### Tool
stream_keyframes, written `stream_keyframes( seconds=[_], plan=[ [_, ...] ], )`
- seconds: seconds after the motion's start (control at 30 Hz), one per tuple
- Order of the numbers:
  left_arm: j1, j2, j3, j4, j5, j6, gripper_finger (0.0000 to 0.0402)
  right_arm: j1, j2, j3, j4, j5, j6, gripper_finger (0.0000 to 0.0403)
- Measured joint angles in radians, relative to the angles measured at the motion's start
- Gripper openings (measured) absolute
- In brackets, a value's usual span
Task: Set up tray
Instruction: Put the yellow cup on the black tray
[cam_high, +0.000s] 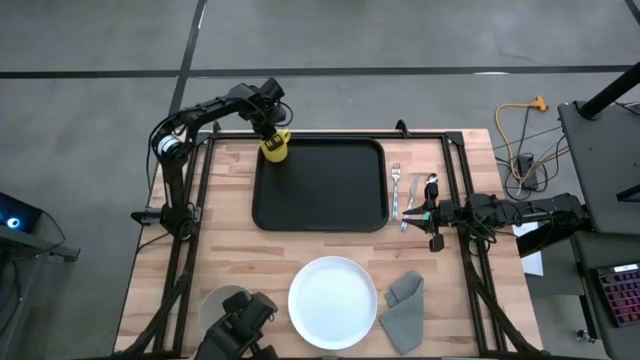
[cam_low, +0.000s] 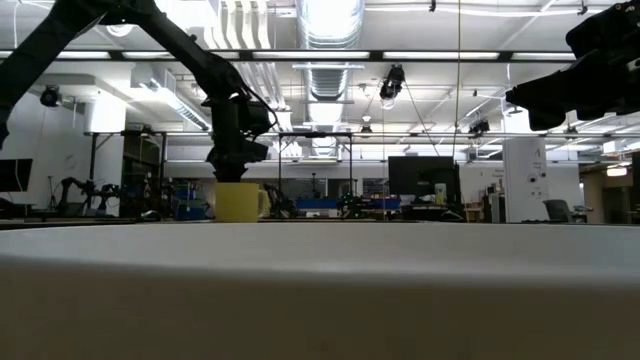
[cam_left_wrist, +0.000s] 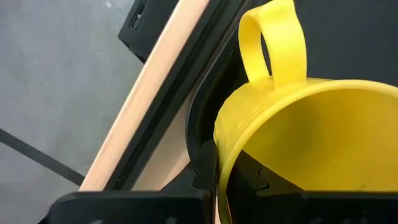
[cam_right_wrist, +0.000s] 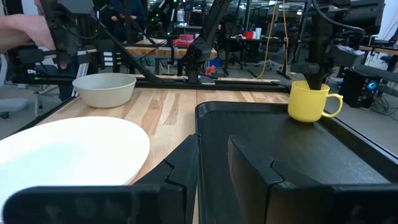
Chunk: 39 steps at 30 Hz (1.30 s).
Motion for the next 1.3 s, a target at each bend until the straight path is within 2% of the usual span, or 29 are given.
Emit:
stream_keyframes(
  seconds=[0.3, 0.6, 0.7, 1.03, 1.3],
  plan=[
    [0.0, 0.0, -0.004, 0.002, -0.001, 0.0, 0.0002, 0.0, 0.0, 0.0, 0.0, 0.0, 0.0, 0.0068],
    [0.001, 0.0, -0.004, -0.021, -0.002, 0.002, 0.0005, 0.0, 0.0, 0.0, 0.0, 0.0, 0.0, 0.0078],
    [0.001, -0.001, -0.004, -0.043, -0.002, 0.003, 0.0023, 0.0, 0.0, 0.0, 0.0, 0.0, 0.0, 0.008],
    [0.001, -0.001, -0.001, -0.042, -0.042, -0.013, 0.0119, 0.0, 0.0, 0.0, 0.0, 0.0, 0.0, 0.0068],
    [-0.001, -0.004, 0.025, -0.076, -0.045, -0.041, 0.0134, 0.0, 0.0, 0.0, 0.0, 0.0, 0.0, 0.0077]
  ],
)
